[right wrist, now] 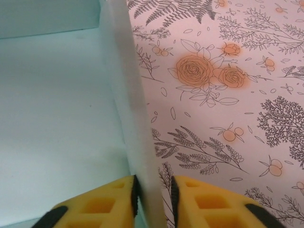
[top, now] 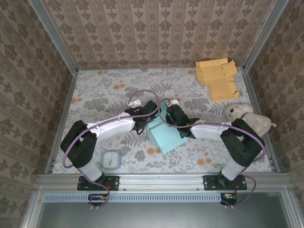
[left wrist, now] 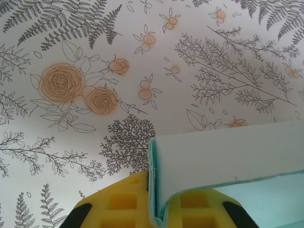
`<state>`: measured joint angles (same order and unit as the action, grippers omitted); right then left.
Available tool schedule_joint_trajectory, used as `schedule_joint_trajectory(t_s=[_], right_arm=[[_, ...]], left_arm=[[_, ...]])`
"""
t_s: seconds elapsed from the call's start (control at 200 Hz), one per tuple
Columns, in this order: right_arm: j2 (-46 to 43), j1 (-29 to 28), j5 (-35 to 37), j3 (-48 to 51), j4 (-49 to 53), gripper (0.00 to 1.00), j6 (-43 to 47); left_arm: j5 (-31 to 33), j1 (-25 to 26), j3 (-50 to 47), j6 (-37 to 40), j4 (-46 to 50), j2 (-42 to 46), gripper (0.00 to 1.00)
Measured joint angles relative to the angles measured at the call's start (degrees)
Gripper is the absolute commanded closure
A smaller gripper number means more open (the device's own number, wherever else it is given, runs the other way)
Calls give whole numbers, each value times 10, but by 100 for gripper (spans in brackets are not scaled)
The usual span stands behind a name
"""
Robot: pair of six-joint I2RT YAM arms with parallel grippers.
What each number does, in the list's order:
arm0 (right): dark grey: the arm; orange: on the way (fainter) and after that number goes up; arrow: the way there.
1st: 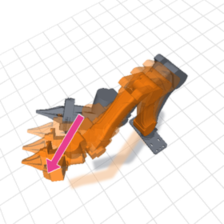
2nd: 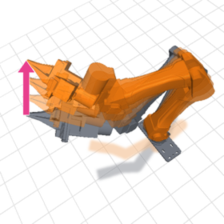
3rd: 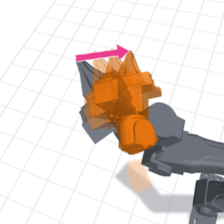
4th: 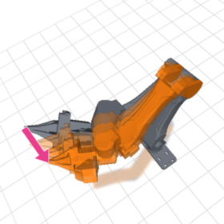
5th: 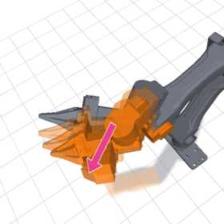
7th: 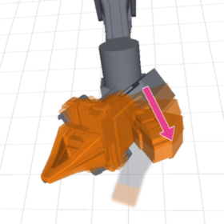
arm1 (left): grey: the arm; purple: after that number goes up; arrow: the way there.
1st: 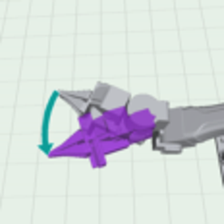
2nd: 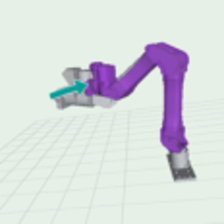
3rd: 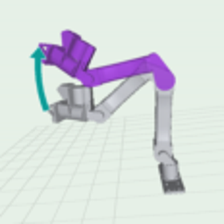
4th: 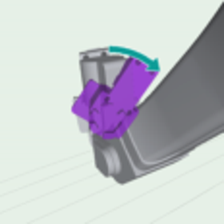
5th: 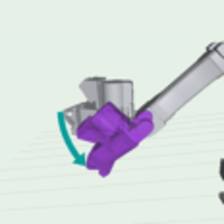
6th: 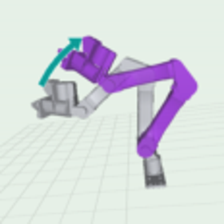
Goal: Fold the paper box
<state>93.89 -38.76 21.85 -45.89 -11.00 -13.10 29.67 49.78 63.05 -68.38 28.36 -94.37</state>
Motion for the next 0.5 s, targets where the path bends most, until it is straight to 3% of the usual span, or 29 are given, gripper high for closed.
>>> schedule_joint_trajectory(t_s=[0.19, 0.5], right_arm=[[-50, 9, -70, 35, -11, 49, -17], [-212, 9, -114, 66, 17, 47, -56]], left_arm=[[3, -1, 0, 3, 17, -4, 100], [10, -12, 0, 31, 15, -4, 100]])
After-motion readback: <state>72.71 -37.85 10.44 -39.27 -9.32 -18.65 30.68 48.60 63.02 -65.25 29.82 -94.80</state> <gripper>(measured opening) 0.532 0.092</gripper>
